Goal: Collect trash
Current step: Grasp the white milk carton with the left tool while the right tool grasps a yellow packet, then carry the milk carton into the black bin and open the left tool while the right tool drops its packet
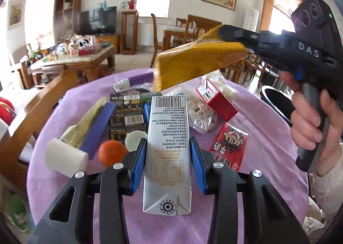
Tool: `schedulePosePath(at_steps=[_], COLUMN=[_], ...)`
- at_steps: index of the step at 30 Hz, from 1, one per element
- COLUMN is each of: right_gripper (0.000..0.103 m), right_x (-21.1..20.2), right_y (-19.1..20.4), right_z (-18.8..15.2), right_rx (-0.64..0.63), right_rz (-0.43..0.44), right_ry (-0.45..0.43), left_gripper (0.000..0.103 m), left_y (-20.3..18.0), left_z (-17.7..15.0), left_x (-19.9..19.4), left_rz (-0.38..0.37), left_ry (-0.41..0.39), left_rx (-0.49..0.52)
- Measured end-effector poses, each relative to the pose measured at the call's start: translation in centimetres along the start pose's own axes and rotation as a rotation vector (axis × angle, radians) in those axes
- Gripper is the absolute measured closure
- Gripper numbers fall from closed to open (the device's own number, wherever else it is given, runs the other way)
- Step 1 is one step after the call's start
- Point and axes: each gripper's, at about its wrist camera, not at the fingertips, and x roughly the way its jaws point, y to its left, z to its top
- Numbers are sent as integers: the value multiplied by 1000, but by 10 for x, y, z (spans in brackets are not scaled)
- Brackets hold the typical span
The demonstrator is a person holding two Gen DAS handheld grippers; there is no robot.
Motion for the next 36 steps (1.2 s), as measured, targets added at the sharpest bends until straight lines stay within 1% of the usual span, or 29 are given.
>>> schedulePosePath(at_steps=[6, 8, 10, 11, 13, 14, 16, 19, 21, 24, 27, 29, 32, 35, 36], right_gripper=[98, 98, 98, 98, 98, 98, 98, 98, 98, 98, 98, 98, 98, 98, 98], right_x=[-61, -84, -108, -122, -147, -159, -190, -234, -264, -300, -322, -329, -337, -339, -339], right_y=[-18, -31, -46, -55, -75, -84, -104, -142, -169, -209, -238, -250, -263, -270, -270], right_z=[5, 5, 4, 3, -1, -4, -11, -28, -44, -70, -98, -116, -142, -161, -163], right_rx=[27, 40, 37, 32, 41, 43, 35, 72, 110, 188, 263, 298, 347, 380, 386], right_rz=[-30, -48, -86, -115, -146, -164, -237, -315, -374, -440, -478, -495, -502, -496, -494], right_ry=[-73, -90, -99, -103, -103, -104, -107, -111, -120, -125, -115, -102, -81, -60, -55], left_gripper=[63, 63, 63, 63, 63, 63, 63, 63, 63, 63, 63, 63, 63, 63, 63], left_y=[-7, -12, -23, -35, -52, -65, -96, -134, -167, -216, -261, -283, -305, -312, -314], left_z=[4, 11, 19, 26, 35, 42, 56, 72, 83, 90, 99, 100, 96, 91, 89], left_x=[-23, -28, -31, -31, -31, -28, -19, 1, 23, 59, 94, 115, 148, 165, 170], left_rz=[29, 22, 7, -6, -28, -53, -113, -191, -254, -331, -400, -420, -433, -428, -426], left_ry=[-65, -78, -94, -107, -125, -134, -151, -154, -134, -101, -48, -7, 62, 118, 133], left_rx=[-24, -32, -29, -19, -4, 5, 20, 38, 51, 78, 99, 116, 122, 125, 127])
